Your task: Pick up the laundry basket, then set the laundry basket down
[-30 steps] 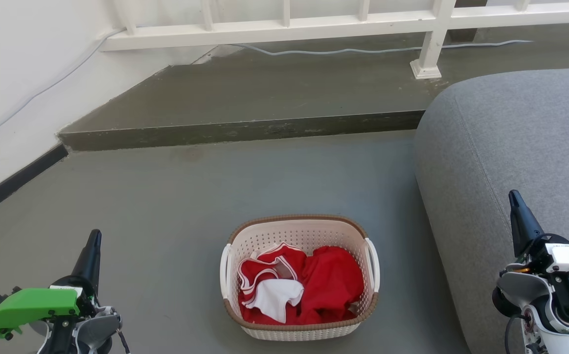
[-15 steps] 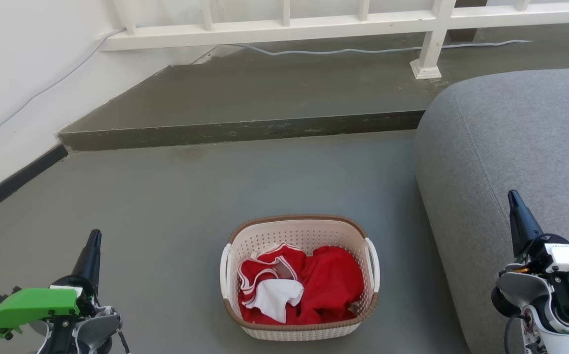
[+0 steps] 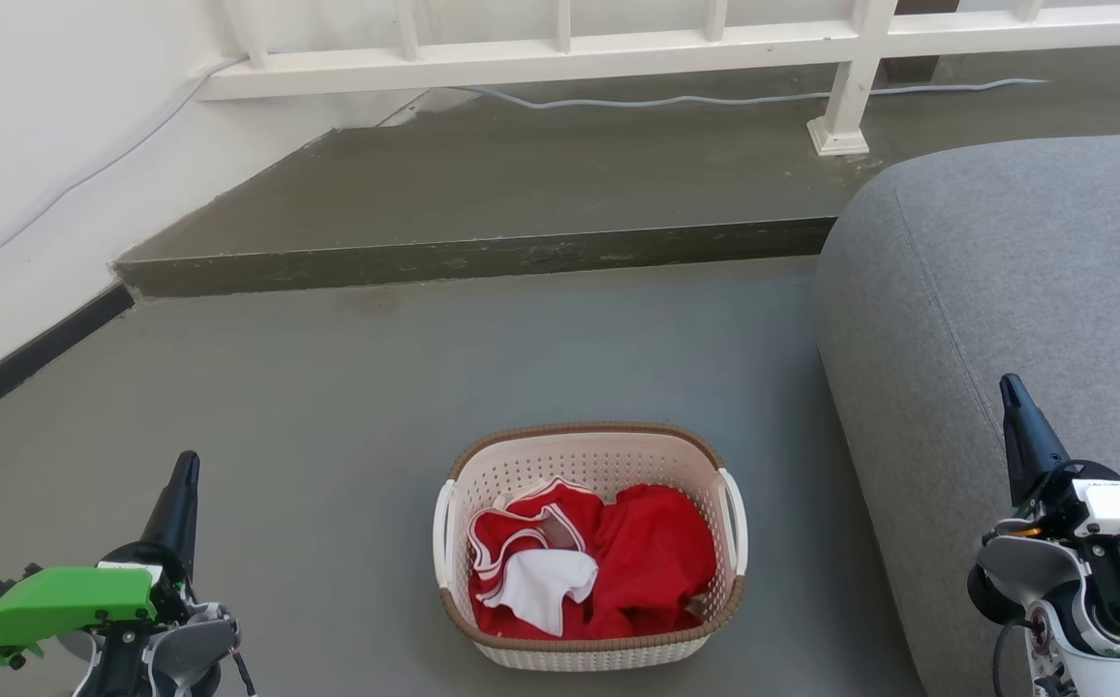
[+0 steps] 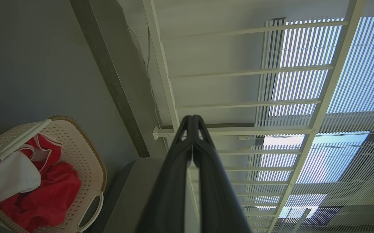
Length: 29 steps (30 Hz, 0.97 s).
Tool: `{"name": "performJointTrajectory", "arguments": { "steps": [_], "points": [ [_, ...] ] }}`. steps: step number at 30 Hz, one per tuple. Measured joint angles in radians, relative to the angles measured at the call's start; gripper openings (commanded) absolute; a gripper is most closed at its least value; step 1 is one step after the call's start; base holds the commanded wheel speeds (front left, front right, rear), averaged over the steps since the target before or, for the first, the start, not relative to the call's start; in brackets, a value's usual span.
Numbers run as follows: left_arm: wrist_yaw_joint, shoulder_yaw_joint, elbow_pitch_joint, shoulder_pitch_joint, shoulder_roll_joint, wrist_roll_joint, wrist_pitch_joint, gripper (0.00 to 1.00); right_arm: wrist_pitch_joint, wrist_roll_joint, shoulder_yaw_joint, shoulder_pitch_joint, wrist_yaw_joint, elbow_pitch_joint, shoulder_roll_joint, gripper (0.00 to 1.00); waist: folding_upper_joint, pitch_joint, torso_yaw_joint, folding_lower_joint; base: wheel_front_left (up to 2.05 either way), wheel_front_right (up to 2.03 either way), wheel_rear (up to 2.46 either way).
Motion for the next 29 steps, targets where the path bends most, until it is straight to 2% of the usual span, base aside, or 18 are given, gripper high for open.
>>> {"name": "performJointTrajectory", "arguments": {
  "steps": [29],
  "points": [
    [0.000, 0.000, -0.001, 0.000, 0.000, 0.000, 0.000, 0.00, 0.000, 0.000, -0.001, 0.000, 0.000, 0.000, 0.000, 0.00, 0.0000, 0.000, 0.000, 0.0000, 0.00, 0.00, 0.00]
  ]
}}
